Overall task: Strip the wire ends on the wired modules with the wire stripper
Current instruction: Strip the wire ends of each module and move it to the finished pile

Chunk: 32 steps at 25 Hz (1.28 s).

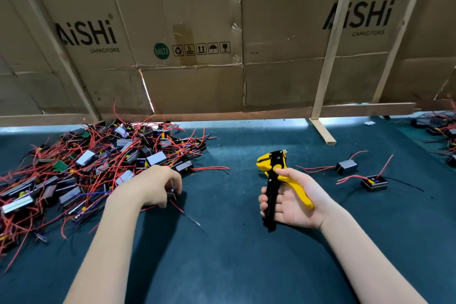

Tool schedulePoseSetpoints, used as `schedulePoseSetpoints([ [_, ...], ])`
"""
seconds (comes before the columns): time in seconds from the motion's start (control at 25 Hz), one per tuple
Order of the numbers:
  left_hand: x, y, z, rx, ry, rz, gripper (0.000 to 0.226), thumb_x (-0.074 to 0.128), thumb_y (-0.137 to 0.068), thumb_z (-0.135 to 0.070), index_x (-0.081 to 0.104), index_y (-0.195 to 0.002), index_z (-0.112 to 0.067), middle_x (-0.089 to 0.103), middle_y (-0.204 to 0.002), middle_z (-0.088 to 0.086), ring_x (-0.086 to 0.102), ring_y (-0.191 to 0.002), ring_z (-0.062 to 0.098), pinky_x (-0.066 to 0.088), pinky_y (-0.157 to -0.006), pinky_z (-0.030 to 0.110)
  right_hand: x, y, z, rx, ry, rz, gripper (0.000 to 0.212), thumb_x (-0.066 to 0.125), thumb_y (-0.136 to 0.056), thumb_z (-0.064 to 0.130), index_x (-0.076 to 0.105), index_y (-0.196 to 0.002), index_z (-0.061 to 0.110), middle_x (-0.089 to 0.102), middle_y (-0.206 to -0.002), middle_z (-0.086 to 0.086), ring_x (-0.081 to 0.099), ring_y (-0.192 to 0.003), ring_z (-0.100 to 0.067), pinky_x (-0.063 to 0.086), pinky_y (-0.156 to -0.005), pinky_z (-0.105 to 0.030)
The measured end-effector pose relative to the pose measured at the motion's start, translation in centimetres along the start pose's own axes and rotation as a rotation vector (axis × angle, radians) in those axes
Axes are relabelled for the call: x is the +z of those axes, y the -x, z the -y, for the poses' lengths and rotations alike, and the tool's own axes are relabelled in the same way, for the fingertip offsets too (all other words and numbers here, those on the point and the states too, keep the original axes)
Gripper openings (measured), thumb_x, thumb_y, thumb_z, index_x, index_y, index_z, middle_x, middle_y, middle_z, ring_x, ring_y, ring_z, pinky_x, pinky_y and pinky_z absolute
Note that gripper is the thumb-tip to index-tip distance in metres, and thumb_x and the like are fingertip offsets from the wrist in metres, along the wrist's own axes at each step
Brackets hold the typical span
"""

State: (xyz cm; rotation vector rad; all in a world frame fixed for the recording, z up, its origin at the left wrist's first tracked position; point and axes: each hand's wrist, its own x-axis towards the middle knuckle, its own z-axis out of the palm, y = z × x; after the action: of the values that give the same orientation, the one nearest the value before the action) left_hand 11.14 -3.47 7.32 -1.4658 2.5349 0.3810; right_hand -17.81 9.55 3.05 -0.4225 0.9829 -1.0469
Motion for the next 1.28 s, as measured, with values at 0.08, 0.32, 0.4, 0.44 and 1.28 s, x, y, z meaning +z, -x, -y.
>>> schedulePoseSetpoints([
  [0.08,0.9,-0.9,-0.4,0.041,0.025,-0.097,0.029,0.072,-0.07,-0.003,0.066,-0.073,-0.031,0.068,-0.085,-0.007,0.064,-0.086,0.014,0.054,-0.08,0.032,0.0,0.1,0.0,-0.003,0.005,0.002,0.046,0.065,-0.075,0.038,0.057,-0.096,-0.003,0.06,-0.083,-0.02,0.062,-0.071,-0.034,0.054,-0.071,-0.043],
  [0.32,3.2,-3.6,-5.0,0.252,0.601,-0.362,0.006,0.078,-0.081,-0.027,0.077,-0.075,-0.026,0.074,-0.079,-0.009,0.068,-0.08,0.008,0.051,-0.082,0.026,0.0,0.2,-0.1,0.002,0.017,0.026,0.046,0.066,-0.075,0.039,0.058,-0.093,-0.003,0.059,-0.083,-0.021,0.061,-0.071,-0.034,0.054,-0.072,-0.043],
  [0.4,4.6,-4.5,-5.9,0.209,0.647,-0.407,0.009,0.074,-0.085,-0.026,0.079,-0.08,-0.02,0.075,-0.083,-0.004,0.067,-0.085,0.014,0.05,-0.083,0.031,-0.1,0.1,-0.1,0.001,0.017,0.031,0.046,0.066,-0.074,0.038,0.059,-0.093,-0.003,0.06,-0.082,-0.021,0.061,-0.071,-0.034,0.054,-0.072,-0.043],
  [0.44,5.2,-4.6,-6.1,0.2,0.665,-0.412,0.009,0.072,-0.087,-0.025,0.079,-0.086,-0.019,0.076,-0.087,-0.004,0.067,-0.088,0.013,0.05,-0.085,0.03,-0.1,0.0,0.0,-0.001,0.017,0.031,0.046,0.066,-0.074,0.038,0.059,-0.093,-0.003,0.06,-0.082,-0.02,0.061,-0.07,-0.034,0.054,-0.071,-0.043],
  [1.28,7.3,-5.1,-7.8,0.319,1.069,-0.475,0.014,0.061,-0.093,-0.006,0.053,-0.098,-0.016,0.074,-0.079,0.004,0.069,-0.079,0.022,0.053,-0.079,0.033,-0.6,0.0,0.2,0.075,0.302,0.227,0.054,0.052,-0.086,0.053,0.06,-0.094,-0.001,0.06,-0.084,-0.02,0.062,-0.073,-0.034,0.054,-0.069,-0.039],
])
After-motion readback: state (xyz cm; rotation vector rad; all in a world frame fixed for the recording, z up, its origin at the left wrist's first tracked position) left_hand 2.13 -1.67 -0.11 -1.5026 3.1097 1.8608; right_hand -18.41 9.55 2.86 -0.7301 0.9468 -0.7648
